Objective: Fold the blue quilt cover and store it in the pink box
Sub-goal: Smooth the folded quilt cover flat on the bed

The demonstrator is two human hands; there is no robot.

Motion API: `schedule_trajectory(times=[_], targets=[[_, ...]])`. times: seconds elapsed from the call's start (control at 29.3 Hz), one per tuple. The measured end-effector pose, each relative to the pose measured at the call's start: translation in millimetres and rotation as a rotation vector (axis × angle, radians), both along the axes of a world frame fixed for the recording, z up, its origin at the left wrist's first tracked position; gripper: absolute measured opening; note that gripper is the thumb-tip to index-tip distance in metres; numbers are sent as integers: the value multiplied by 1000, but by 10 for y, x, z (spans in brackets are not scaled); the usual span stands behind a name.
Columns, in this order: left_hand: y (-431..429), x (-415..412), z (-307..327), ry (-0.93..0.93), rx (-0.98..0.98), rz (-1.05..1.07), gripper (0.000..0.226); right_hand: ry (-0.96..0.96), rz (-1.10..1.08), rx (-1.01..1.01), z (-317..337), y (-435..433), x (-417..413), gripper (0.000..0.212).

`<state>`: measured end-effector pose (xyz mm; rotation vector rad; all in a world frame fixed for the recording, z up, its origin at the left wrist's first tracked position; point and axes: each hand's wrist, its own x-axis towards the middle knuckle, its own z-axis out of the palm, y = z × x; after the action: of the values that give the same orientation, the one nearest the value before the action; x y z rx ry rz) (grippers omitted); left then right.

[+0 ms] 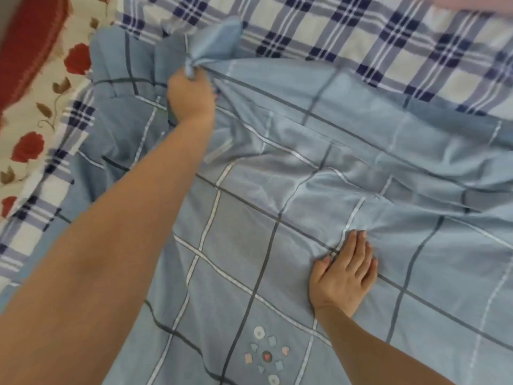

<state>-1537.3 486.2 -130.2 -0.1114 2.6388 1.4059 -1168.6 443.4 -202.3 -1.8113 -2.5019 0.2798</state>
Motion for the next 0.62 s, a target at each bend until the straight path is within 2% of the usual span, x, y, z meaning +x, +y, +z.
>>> schedule_trajectory(times=[0.03,0.14,0.21,0.27,0.38,0.41,0.48,0.51,0.58,0.62], targets=[[-57,-171,60,-3,51,49,26,2,4,14,2,0,14,67],[-105,-535,202,-37,-45,51,30,23,1,61,-19,5,-13,65],[-20,-639,178,-64,-67,-17,35,51,4,78,-36,9,-49,65],[90,-553,122,-112,-8,-131,42,45,6,131,-62,4,-19,61],[146,-430,-9,-122,-65,-278,83,70,6,204,-103,11,-81,59],[139,-359,-41,-75,-175,-280,90,76,2,197,-114,11,-99,60],[65,-169,-80,184,-529,-394,88,90,6,139,-101,28,-133,63],[6,-68,-95,355,-659,-556,83,87,7,114,-91,37,-144,65],[-139,70,-198,695,-751,-1051,71,58,9,90,-86,29,-125,66],[-221,71,-275,799,-801,-1261,67,56,14,93,-80,21,-109,66]])
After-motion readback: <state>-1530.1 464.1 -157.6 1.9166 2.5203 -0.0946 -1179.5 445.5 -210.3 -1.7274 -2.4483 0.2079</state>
